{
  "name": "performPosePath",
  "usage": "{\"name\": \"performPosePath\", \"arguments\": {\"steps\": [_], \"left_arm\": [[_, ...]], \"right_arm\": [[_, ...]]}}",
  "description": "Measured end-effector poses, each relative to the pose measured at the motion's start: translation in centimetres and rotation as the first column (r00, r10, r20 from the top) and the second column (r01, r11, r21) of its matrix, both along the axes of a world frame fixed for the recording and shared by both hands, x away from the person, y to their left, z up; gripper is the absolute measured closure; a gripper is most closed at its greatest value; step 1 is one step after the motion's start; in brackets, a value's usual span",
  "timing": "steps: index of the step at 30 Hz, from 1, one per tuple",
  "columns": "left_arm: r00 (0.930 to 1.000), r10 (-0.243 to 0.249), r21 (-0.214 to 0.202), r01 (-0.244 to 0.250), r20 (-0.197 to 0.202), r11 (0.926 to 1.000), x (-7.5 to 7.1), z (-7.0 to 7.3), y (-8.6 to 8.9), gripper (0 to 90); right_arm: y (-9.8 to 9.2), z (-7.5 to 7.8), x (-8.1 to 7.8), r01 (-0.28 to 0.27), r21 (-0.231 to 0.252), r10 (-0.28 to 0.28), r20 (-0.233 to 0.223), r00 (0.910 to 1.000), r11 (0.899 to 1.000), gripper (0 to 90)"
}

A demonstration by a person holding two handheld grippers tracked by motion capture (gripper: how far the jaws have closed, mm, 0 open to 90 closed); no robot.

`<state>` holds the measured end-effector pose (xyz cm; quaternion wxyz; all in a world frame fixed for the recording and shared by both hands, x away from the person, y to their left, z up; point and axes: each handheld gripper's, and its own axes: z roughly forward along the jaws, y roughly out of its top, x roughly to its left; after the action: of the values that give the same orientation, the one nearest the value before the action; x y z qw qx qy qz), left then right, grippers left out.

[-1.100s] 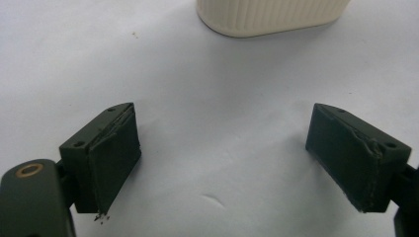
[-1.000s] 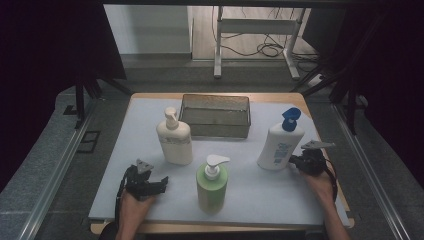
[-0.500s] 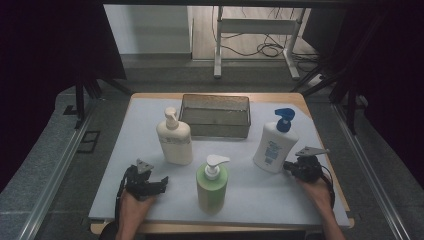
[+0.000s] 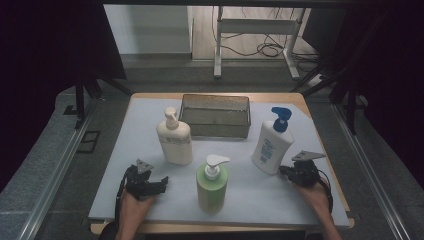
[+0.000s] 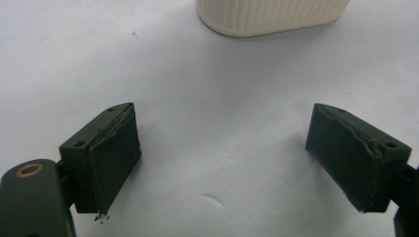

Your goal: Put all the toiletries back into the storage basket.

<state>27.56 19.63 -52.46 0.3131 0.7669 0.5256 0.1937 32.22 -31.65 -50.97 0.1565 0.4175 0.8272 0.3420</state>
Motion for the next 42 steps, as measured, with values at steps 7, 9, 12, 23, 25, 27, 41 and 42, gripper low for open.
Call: {"name": "performPosePath", "arguments": {"steps": [7, 9, 12, 23, 25, 27, 41, 42], "left_arm": [[1.0000, 0.000, 0.000, 0.000, 0.000, 1.0000, 0.0, 0.0, 0.0, 12.6], [1.0000, 0.000, 0.000, 0.000, 0.000, 1.0000, 0.0, 0.0, 0.0, 12.6], [1.0000, 0.000, 0.000, 0.000, 0.000, 1.0000, 0.0, 0.0, 0.0, 12.6], [1.0000, 0.000, 0.000, 0.000, 0.000, 1.0000, 0.0, 0.0, 0.0, 12.7], [1.0000, 0.000, 0.000, 0.000, 0.000, 1.0000, 0.0, 0.0, 0.0, 12.6], [1.0000, 0.000, -0.001, 0.000, 0.000, 1.0000, 0.0, 0.0, 0.0, 12.6], [1.0000, 0.000, -0.001, 0.000, 0.000, 1.0000, 0.0, 0.0, 0.0, 12.6], [1.0000, 0.000, -0.001, 0.000, 0.000, 1.0000, 0.0, 0.0, 0.0, 12.6]], "right_arm": [[0.4, 0.0, -0.3, -0.011, -0.004, 0.011, -0.004, 0.9999, 1.000, 87.1], [0.6, 0.0, -0.3, -0.017, -0.009, 0.017, -0.001, 0.9999, 1.000, 86.8], [0.5, 0.0, -0.3, -0.018, -0.008, 0.018, -0.004, 0.9998, 1.000, 86.1], [-0.4, 0.5, -1.1, 0.010, -0.004, -0.010, 0.003, 0.9999, 1.000, 80.6], [-0.6, 0.6, -1.5, 0.015, 0.005, -0.015, 0.007, 0.9999, 1.000, 79.2], [-0.7, 0.8, -1.9, 0.018, 0.009, -0.018, 0.011, 0.9998, 1.000, 75.9], [0.2, 1.7, -3.2, 0.004, 0.027, -0.004, 0.014, 0.9999, 1.000, 52.6], [0.2, 1.8, -3.2, 0.003, 0.028, -0.003, 0.014, 0.9999, 1.000, 50.3]]}}
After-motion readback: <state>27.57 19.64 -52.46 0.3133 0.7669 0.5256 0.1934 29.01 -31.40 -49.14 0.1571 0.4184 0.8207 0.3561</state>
